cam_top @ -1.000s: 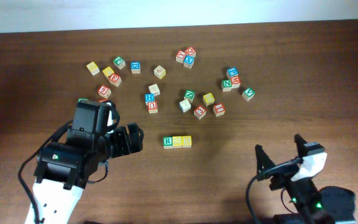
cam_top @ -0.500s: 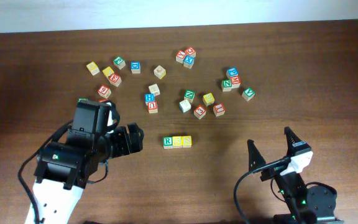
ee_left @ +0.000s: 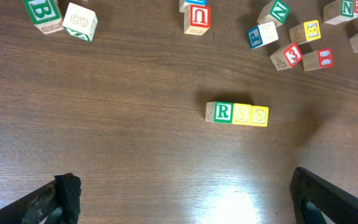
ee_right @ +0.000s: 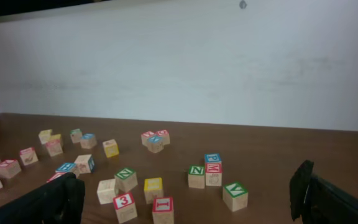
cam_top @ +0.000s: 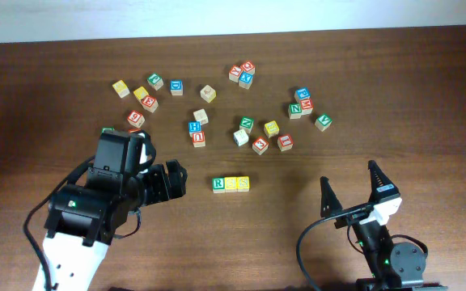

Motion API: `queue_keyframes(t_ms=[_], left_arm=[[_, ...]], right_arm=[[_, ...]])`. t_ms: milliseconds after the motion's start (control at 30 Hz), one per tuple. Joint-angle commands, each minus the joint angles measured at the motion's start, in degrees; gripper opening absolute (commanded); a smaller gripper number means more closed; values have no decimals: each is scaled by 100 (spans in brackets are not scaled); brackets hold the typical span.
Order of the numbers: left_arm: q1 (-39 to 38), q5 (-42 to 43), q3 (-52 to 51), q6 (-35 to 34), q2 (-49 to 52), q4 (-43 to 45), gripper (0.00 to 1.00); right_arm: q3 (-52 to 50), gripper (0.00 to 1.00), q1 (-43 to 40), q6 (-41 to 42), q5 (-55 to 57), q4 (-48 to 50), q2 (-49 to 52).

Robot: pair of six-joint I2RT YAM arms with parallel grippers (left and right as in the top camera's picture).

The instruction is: Spell out RSS

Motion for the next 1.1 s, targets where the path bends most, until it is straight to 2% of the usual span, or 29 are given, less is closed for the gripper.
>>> queue_keyframes(t_ms=[0, 167, 1067], left_arm=[[35, -61, 72, 33, -35, 11, 99], [35, -61, 72, 33, -35, 11, 99], [35, -61, 72, 33, -33, 11, 99]], right_arm=[[-42, 98, -37, -2, 164, -234, -70], [-42, 98, -35, 0, 234, -839, -70], [-42, 98, -37, -114, 706, -896, -70]])
